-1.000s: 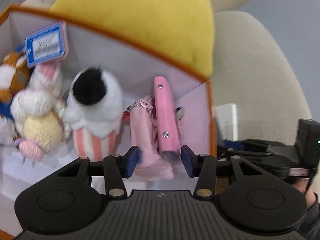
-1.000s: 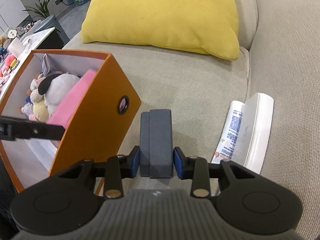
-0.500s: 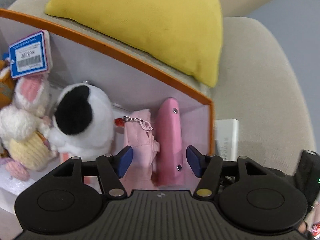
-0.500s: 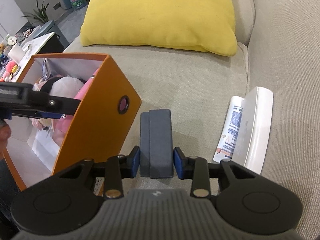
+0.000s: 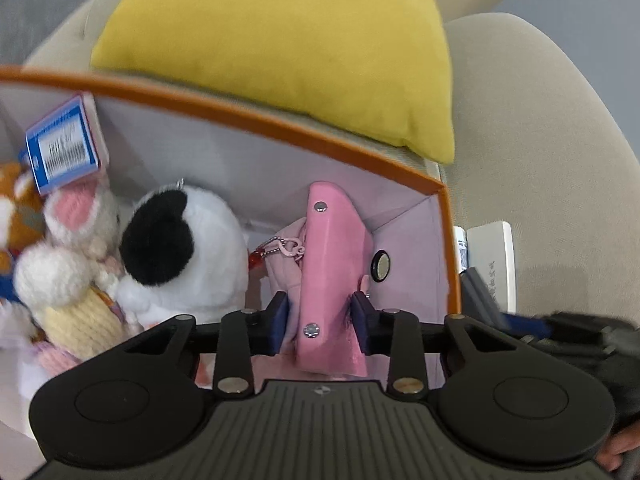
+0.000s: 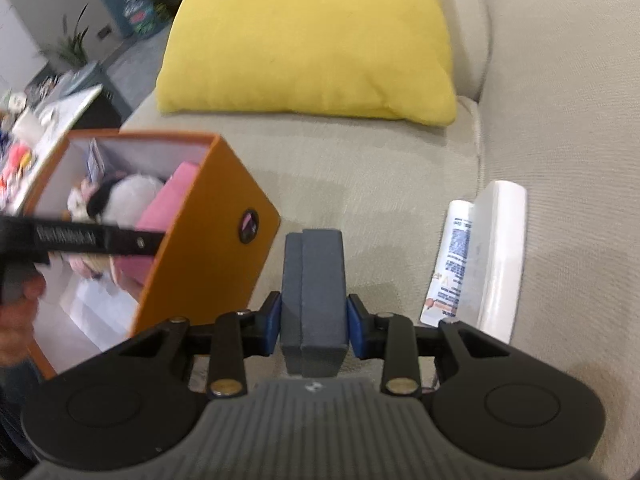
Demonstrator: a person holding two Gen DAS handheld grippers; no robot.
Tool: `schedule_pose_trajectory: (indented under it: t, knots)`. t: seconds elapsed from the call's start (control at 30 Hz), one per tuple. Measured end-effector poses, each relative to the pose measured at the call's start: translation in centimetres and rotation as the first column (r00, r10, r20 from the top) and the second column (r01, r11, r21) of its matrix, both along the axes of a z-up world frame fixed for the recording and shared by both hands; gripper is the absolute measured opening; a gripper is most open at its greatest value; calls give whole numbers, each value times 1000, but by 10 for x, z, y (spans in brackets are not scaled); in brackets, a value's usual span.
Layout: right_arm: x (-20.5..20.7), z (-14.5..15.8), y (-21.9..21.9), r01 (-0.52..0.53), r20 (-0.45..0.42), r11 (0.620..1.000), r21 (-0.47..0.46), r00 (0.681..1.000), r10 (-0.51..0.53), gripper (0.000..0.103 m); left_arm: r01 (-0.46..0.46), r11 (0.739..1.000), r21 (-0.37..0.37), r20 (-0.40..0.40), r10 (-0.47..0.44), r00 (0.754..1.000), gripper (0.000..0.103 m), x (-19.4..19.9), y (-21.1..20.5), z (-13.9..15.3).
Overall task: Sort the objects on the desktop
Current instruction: 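Regrasp the pink wallet with the left gripper and stand it upright, then lower the dark gray box into the orange box with the right gripper and open it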
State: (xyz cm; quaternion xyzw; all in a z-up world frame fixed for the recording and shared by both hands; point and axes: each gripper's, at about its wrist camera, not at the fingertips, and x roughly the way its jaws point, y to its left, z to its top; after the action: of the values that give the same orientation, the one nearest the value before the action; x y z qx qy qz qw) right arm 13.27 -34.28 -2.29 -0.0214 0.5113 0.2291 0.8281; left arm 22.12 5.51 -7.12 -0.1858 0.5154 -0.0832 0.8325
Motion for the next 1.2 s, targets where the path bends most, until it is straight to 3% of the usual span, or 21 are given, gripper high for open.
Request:
schedule_pose_trajectory:
  t: [0.27,0.4,0.5,0.7,0.83,1.2]
  knots:
    - [-25,57,-12,132,61,975,179,988,-145,36,60,975,213,99,-82,992,35,-11,-21,17]
    - [-39,85,0,139,121,946,293,976,-181,36,87,964,251,107,-116,987,35,-12,-21,17]
    - [-37,86,19,150,118,932,328,973,-198,36,92,961,260,119,-127,985,35,-11,-22,13]
    - [-29,65,57,214,108,944,251,963,-247,36,89,960,265,154,-133,979,35,-15,-17,10]
    - [-26,58,82,221,127,963,156,962,-242,36,93,962,256,171,-140,975,35,-15,-14,6]
    - [-16,41,119,238,151,971,-22,961,-232,36,97,968,231,195,-144,970,35,-12,-6,0]
